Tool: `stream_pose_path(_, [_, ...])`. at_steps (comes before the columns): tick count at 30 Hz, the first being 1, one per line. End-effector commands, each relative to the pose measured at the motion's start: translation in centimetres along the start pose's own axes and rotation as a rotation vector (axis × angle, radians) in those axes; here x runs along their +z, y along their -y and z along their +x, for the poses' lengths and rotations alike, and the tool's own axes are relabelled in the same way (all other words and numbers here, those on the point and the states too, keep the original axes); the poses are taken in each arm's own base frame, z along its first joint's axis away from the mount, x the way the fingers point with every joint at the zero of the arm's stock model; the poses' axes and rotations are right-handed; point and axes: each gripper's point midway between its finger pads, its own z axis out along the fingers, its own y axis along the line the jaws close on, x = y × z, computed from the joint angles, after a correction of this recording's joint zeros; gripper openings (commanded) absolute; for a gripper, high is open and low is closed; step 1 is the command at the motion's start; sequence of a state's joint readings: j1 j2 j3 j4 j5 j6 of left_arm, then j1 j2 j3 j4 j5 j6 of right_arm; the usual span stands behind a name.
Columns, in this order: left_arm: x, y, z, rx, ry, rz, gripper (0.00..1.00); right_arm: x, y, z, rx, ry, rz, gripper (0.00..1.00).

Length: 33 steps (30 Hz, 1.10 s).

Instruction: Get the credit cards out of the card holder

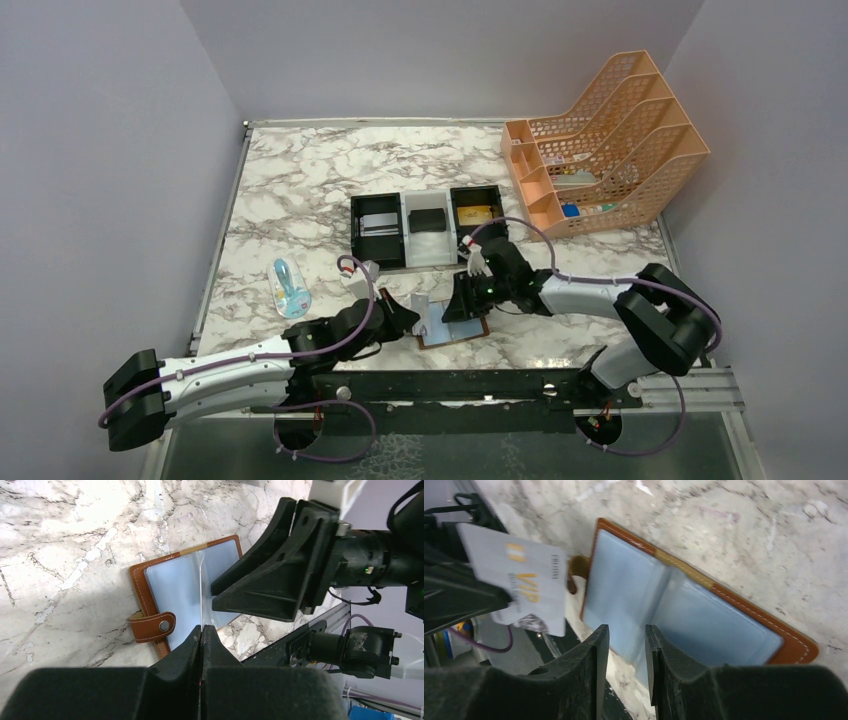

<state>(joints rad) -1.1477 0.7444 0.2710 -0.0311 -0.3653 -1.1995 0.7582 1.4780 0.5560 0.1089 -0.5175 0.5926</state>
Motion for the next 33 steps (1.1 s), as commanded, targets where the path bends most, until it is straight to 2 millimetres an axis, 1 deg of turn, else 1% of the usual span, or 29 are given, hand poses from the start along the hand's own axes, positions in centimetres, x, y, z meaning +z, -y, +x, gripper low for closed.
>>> stream_pose_path(1, [-0.2, 1.8, -1.1, 0.008, 0.034, 0.044, 0.0, 0.2, 1.4, -0.4, 0.015, 0.006, 0.096, 0.34])
stream_pose_path(5, [0.0, 2.5, -1.2, 0.018, 0.038, 0.072, 0.0, -1.7, -0.1, -2.6, -0.054, 0.109, 0.09, 0.4])
stream_pose_path(6, [0.2, 2.8, -1.1, 0.027, 0.036, 0.091, 0.0, -2.3, -0.1, -3.1, -0.064, 0.142, 0.112, 0.42])
stream_pose_path(7, [0.4, 3.1, -1.0, 0.036, 0.036, 0.106, 0.0, -2.9, 0.1, -3.6, -0.067, 0.175, 0.142, 0.44])
stream_pose_path(9, [1.1, 2.9, -1.0, 0.038, 0.031, 0.089, 0.0, -4.3, 1.0, -4.7, -0.067, 0.25, 0.223, 0.51])
stream_pose_path(11, [1.5, 3.3, -1.0, 0.043, 0.009, 0.11, 0.0, -5.7, 1.2, -5.5, -0.095, 0.301, 0.227, 0.6])
stream_pose_path(13, [1.7, 4.1, -1.3, 0.033, -0.007, 0.163, 0.0, -6.8, 1.4, -6.0, -0.074, 0.319, 0.191, 0.61])
stream_pose_path(14, [1.7, 4.7, -1.6, 0.021, -0.009, 0.206, 0.0, -7.3, 1.8, -6.3, -0.047, 0.327, 0.178, 0.61])
stream_pose_path(16, [1.7, 5.0, -2.2, -0.009, -0.019, 0.265, 0.0, -8.1, 1.9, -6.5, -0.019, 0.324, 0.109, 0.62])
stream_pose_path(17, [1.7, 5.1, -2.4, -0.02, -0.023, 0.282, 0.0, -8.4, 1.5, -6.6, -0.02, 0.329, 0.061, 0.64])
stream_pose_path(20, [1.5, 5.3, -3.0, -0.022, -0.032, 0.317, 0.0, -8.8, -0.5, -6.4, -0.038, 0.329, -0.076, 0.7])
stream_pose_path(23, [1.2, 5.7, -3.5, -0.03, -0.027, 0.35, 0.0, -8.9, -1.6, -6.1, -0.022, 0.343, -0.149, 0.74])
stream_pose_path(29, [-0.4, 6.9, -4.7, -0.061, 0.025, 0.437, 0.0, -9.8, -3.6, -5.5, -0.065, 0.428, -0.293, 0.76])
stream_pose_path(33, [-1.3, 7.3, -4.8, -0.089, 0.034, 0.481, 0.0, -9.9, -4.5, -5.2, -0.059, 0.392, -0.343, 0.76])
